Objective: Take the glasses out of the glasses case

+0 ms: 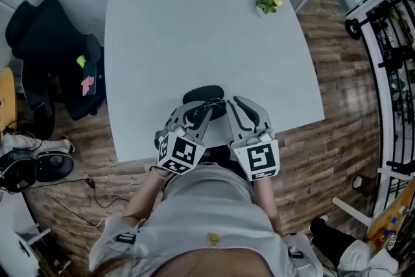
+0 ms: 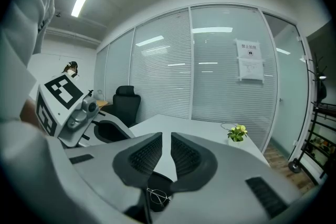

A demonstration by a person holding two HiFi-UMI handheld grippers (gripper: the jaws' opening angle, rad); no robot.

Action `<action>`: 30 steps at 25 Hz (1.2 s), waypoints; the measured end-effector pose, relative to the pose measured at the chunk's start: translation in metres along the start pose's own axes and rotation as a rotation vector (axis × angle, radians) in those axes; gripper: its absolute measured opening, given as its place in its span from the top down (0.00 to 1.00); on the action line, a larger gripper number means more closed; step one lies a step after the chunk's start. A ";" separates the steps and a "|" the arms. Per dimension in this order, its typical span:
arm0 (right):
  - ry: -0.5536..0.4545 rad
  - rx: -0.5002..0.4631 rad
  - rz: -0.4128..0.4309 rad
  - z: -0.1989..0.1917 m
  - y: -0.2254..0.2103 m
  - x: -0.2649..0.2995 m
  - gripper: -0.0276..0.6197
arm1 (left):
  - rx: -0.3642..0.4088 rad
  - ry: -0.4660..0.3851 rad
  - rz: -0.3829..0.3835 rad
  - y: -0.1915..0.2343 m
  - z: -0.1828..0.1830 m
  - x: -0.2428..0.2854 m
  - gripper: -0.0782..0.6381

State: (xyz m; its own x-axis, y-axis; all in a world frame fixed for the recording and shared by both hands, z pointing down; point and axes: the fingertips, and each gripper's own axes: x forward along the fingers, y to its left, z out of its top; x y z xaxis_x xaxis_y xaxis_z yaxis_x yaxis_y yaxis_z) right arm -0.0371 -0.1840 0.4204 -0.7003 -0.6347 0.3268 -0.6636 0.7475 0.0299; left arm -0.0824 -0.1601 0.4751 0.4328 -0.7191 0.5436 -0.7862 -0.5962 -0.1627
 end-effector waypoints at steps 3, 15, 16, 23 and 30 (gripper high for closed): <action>0.018 0.011 -0.030 -0.003 -0.003 0.000 0.87 | 0.035 0.045 -0.045 -0.003 -0.016 0.011 0.80; 0.092 0.066 -0.158 -0.023 -0.023 -0.008 0.87 | 0.114 0.207 -0.220 -0.019 -0.079 0.050 0.80; 0.095 0.069 -0.166 -0.025 -0.024 -0.010 0.87 | 0.120 0.224 -0.232 -0.020 -0.085 0.053 0.80; 0.123 0.105 -0.213 -0.039 -0.027 -0.019 0.87 | 0.211 0.350 -0.280 -0.029 -0.126 0.077 0.80; 0.145 0.114 -0.229 -0.047 -0.028 -0.023 0.87 | 0.300 0.445 -0.290 -0.029 -0.156 0.101 0.80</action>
State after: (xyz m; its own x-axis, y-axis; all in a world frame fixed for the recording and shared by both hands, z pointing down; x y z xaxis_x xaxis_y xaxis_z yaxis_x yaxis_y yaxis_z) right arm 0.0101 -0.1814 0.4564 -0.4897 -0.7433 0.4558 -0.8309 0.5563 0.0145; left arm -0.0847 -0.1595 0.6633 0.3335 -0.3330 0.8820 -0.4772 -0.8665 -0.1466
